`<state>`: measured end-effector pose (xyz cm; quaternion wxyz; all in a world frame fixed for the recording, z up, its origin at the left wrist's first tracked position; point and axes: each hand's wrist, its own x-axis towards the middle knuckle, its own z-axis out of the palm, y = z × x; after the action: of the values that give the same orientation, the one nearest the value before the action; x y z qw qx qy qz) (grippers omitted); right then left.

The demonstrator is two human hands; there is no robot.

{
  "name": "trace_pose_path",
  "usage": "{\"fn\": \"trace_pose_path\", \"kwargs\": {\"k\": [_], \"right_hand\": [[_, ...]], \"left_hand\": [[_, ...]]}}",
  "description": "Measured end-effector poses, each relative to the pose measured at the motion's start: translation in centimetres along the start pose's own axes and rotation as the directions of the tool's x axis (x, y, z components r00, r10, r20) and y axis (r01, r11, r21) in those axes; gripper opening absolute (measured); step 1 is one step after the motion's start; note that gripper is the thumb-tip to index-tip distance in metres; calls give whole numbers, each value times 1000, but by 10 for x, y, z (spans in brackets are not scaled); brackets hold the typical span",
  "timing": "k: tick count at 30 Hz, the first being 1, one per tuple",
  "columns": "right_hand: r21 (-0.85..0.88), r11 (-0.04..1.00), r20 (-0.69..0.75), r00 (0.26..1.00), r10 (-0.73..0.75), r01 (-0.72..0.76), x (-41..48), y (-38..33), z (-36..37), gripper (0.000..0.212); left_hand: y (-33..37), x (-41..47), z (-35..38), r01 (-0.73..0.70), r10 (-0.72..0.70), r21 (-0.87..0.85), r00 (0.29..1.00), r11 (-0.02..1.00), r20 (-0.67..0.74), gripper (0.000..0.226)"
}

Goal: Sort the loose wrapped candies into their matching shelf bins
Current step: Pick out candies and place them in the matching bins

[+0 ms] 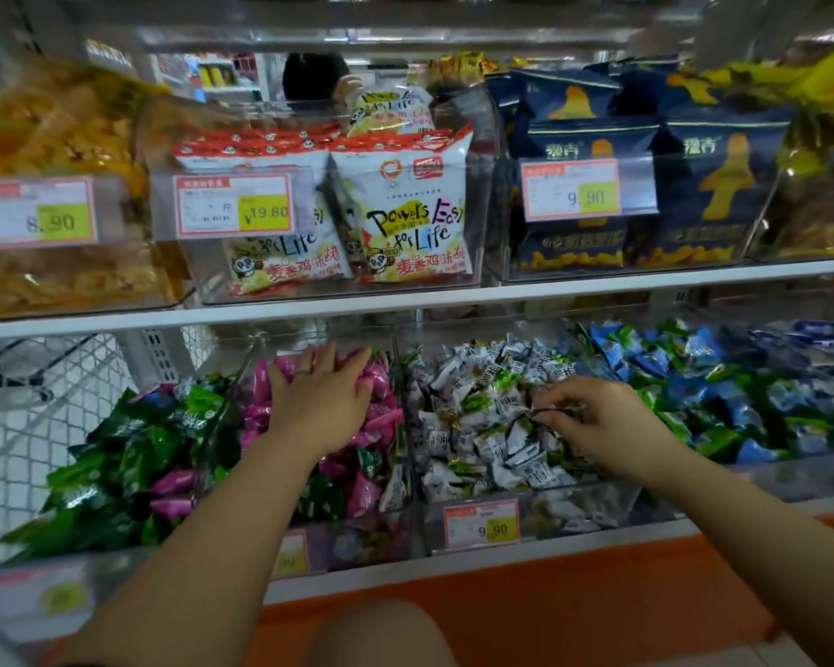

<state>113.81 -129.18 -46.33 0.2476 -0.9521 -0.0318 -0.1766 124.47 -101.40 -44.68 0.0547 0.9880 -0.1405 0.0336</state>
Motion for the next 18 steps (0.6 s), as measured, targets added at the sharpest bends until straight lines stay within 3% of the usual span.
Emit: {"fn": "trace_pose_path", "kwargs": {"k": [3,6,15,18], "right_hand": [[11,1000,-27,999,19,-19,-4,6,-9,13],[7,999,-54,997,50,-50,-10,17,-18,15],[-25,993,-185,976,113,-119,-38,82,-36,14],[0,983,-156,971,183,-185,-46,109,-41,17]], "left_hand": [[26,-7,-6,-65,53,-61,982,996,-183,49],[64,-11,-5,-189,147,-153,956,970,-253,46],[184,5,30,-364,329,-431,931,826,-156,36],[215,11,44,-399,375,-465,915,791,-147,36]]}}
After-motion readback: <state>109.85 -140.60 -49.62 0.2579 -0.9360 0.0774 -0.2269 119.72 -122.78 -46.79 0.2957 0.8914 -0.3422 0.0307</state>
